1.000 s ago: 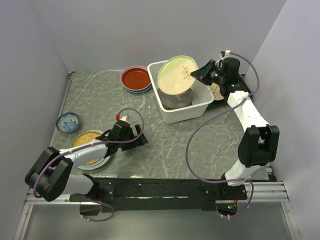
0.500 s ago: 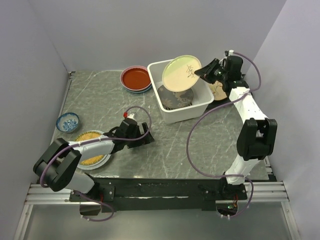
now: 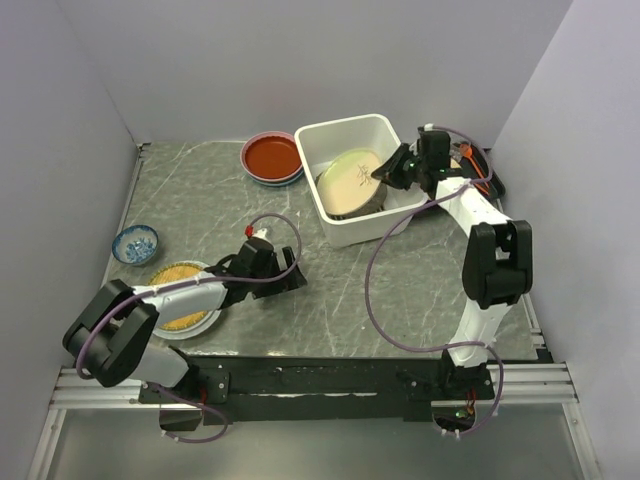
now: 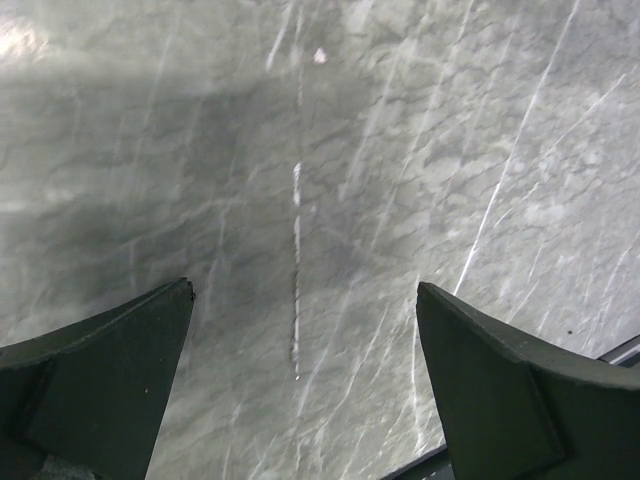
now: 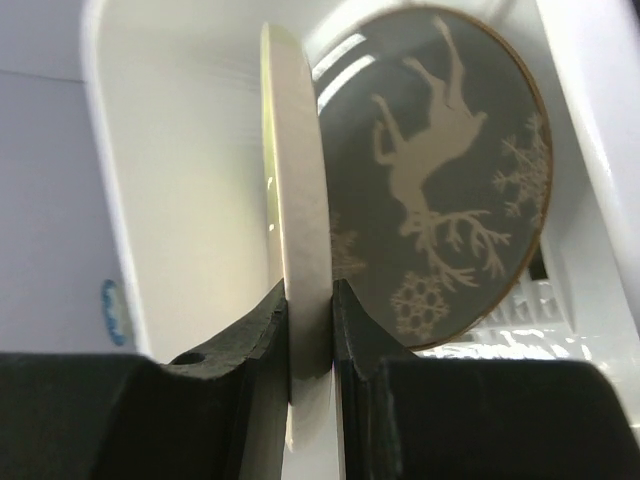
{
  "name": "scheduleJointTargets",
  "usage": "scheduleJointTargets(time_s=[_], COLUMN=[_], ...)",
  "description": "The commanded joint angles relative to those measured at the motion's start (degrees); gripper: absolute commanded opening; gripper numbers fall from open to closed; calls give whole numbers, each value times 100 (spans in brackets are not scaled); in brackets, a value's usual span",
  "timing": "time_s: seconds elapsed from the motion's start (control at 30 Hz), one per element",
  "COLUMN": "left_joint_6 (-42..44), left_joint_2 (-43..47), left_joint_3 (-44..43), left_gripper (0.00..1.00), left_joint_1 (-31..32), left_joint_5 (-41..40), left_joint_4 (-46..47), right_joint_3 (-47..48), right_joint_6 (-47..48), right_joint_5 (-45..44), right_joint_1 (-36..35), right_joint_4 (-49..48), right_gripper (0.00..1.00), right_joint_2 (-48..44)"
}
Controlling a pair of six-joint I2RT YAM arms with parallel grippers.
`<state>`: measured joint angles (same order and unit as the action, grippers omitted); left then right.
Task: Place the plates into the plastic bin on the countertop
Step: Place the plate in the plastic bin.
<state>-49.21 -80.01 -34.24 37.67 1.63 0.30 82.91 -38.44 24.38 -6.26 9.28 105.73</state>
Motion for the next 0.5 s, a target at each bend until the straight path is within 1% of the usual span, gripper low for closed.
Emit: scheduleJointTargets(time_s=[0.0, 0.13, 0.2, 0.3, 0.47], left_joint_6=[-18, -71, -97, -176, -185], left_joint_2=[266, 328, 380, 494, 679], left_joint_3=[101, 172, 207, 295, 374], left_gripper=[99, 99, 99, 99, 99], left_joint_1=[30, 30, 30, 30, 30], left_joint_5=[-145, -145, -136, -145, -145], left_joint_4=[-223, -241, -240, -214, -337], right_joint_3=[217, 111, 120, 102, 225], right_joint_6=[46, 161, 213, 354, 635], right_joint_5=[-152, -276, -355, -522, -768], right_joint_1=[-156, -174, -174, -174, -174], right_joint_4=[-234, -75, 109, 337, 838], right_gripper=[3, 9, 11, 19, 25], right_joint_2=[-53, -18, 44, 88, 228])
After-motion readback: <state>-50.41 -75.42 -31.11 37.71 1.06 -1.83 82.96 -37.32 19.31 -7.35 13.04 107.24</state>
